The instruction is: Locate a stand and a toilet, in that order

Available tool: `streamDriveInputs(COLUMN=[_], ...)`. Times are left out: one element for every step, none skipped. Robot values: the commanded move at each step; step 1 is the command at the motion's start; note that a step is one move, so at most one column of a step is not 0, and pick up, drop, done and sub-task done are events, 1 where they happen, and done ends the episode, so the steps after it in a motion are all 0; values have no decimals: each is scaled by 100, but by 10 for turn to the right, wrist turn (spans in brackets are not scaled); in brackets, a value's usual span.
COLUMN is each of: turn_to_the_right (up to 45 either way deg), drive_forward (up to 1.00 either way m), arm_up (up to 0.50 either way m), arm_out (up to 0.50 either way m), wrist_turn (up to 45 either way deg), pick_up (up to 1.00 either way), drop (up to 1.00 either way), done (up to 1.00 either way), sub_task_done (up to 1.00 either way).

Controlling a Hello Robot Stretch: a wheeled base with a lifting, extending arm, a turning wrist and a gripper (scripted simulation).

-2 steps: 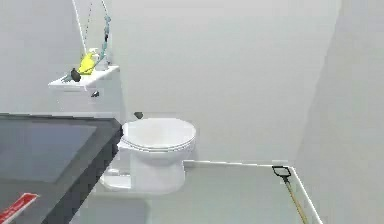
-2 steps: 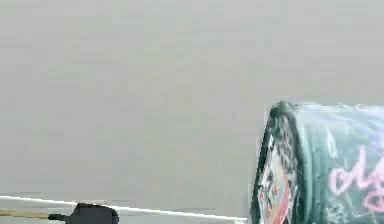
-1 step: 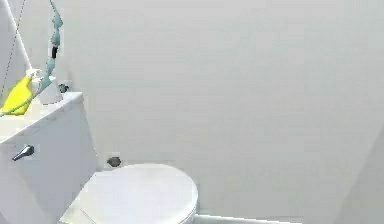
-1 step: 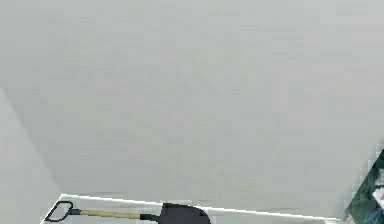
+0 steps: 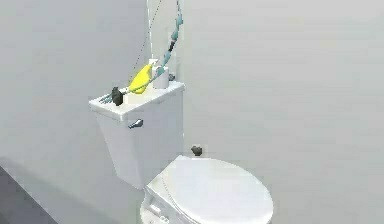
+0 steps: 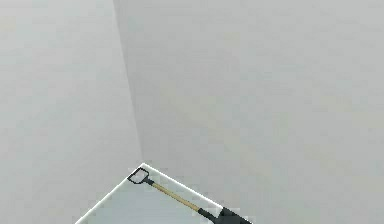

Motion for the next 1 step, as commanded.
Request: streamDriveInputs(turn_to_the_right=[0], drive_forward=[0], arm_up=[0], arm_out=[0], wrist_turn=[0], pick_up=[0], drop=[0], done=[100], sub_task_done=[0])
